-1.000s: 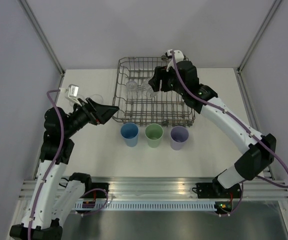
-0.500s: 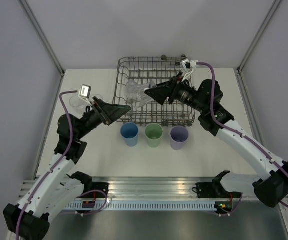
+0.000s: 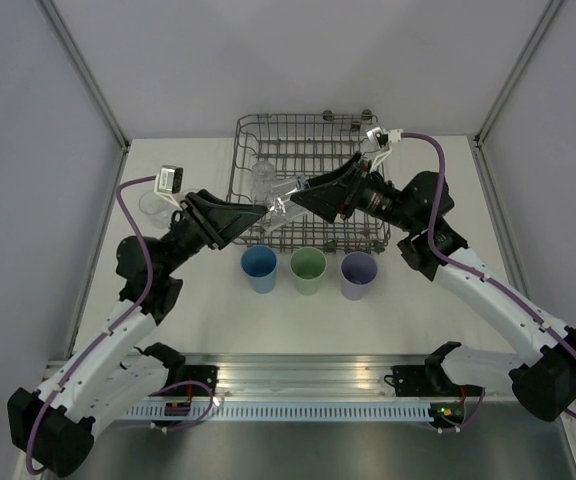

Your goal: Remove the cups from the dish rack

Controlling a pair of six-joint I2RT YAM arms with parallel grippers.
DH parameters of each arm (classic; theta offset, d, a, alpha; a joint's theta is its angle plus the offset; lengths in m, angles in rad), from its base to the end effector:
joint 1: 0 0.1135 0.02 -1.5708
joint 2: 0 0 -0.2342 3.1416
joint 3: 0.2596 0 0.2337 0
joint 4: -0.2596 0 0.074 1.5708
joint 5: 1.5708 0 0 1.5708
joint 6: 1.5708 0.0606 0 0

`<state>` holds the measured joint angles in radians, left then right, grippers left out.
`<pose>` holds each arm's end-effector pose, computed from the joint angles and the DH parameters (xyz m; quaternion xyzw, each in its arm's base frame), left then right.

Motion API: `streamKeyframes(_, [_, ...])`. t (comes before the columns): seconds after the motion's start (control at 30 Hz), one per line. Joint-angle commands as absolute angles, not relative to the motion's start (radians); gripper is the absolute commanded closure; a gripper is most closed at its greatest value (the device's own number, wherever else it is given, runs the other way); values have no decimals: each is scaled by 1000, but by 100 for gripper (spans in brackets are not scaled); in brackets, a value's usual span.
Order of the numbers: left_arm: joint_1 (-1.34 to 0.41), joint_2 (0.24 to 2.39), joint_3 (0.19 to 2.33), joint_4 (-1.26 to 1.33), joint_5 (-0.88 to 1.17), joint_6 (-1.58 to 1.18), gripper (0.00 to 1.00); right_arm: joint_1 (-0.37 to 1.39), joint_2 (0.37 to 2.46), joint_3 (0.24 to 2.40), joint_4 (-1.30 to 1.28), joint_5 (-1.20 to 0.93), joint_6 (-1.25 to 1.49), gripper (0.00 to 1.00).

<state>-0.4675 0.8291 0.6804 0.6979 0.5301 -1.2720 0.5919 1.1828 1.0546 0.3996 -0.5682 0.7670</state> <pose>0.1663 -0.1183 0.3780 0.0256 0.5236 -0.7259 0.4452 0.2171 0.1853 0.3944 -0.1716 0.5980 0.6122 0.4881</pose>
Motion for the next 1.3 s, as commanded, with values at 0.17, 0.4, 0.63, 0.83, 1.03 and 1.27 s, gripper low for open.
streamKeyframes(0.17, [-489, 850, 684, 812, 535, -1298, 84, 594, 1151, 1049, 552, -615, 805, 67])
streamKeyframes(0.4, [-492, 815, 741, 568, 506, -1133, 98, 594, 1146, 1048, 499, -614, 752, 53])
streamKeyframes(0.63, [-491, 767, 836, 173, 395, -870, 98, 594, 1141, 1112, 183, -441, 569, 2])
streamKeyframes(0.83, [-492, 772, 983, -304, 106, -605, 98, 594, 1141, 1170, -96, -203, 399, 2])
streamKeyframes(1.03, [-489, 897, 1137, -638, -260, -492, 98, 595, 1120, 1149, -147, -152, 350, 2])
streamKeyframes(1.27, [-321, 1022, 1174, -795, -367, -436, 98, 595, 1095, 1126, -216, -143, 292, 2])
